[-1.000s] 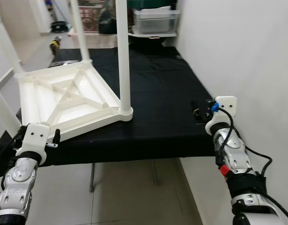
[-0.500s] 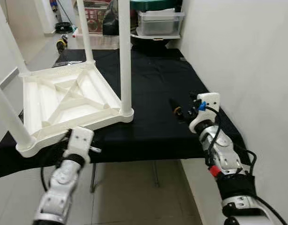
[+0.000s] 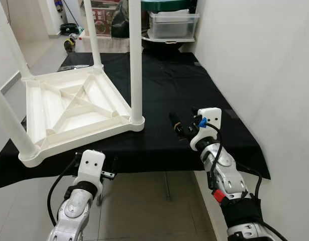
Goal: Building children table
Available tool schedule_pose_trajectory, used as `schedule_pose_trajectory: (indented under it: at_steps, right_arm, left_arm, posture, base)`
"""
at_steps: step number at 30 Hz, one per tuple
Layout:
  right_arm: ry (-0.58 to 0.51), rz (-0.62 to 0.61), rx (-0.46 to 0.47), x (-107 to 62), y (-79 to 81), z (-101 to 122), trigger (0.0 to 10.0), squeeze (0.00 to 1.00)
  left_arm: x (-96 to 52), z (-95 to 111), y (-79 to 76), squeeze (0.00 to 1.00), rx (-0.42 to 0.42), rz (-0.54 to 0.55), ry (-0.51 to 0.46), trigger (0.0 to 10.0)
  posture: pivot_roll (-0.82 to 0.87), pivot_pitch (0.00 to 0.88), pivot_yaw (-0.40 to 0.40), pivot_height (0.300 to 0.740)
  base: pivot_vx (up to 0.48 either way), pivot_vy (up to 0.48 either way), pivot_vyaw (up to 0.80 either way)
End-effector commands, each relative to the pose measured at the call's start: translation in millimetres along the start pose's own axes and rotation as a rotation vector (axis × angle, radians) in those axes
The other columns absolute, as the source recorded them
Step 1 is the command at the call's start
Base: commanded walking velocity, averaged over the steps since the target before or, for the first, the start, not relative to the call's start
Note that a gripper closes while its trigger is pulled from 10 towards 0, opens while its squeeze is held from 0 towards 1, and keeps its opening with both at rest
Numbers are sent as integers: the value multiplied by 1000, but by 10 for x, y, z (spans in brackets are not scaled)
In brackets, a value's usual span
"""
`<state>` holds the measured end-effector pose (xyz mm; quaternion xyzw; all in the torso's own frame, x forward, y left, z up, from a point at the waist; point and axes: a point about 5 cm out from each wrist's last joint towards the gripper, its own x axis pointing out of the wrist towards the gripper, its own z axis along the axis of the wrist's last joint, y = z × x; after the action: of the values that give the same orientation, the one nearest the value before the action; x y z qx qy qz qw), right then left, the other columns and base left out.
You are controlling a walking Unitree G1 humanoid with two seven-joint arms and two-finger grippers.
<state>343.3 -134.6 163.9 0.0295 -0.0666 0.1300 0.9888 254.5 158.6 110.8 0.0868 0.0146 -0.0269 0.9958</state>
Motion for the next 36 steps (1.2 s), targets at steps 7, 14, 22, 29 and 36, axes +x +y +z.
schedule_pose_trajectory:
  at_steps: [7, 14, 22, 29, 36]
  right_arm:
    - [11, -44, -56, -68, -18, -54, 10000, 0]
    - [-41, -94, -37, -5, -97, 98, 10000, 0]
    - [-68, -155, -51, 76, -214, 251, 10000, 0]
    - [26, -196, -129, -188, -149, -122, 10000, 0]
    - [24, -347, -148, -203, -328, -105, 10000, 0]
  left_arm:
    - [-39, -32, -38, 0, -7, 16, 30, 10000]
    - [-8, 15, 20, 0, -10, 34, 17, 10000]
    - [69, 109, 131, 0, 10, 63, -20, 10000]
    - [77, 288, 175, 0, 4, 102, -85, 10000]
    - [118, 426, 293, 0, 57, 155, -141, 10000]
  posture:
    - [91, 0, -76, 740]
    - [86, 0, -75, 740]
    - [82, 0, -77, 740]
    - [87, 0, -89, 740]
    - [86, 0, -83, 740]
  base:
    - [0, 0, 800]
    - [0, 0, 686]
    - [0, 0, 0]
    - [0, 0, 0]
    - [0, 0, 0]
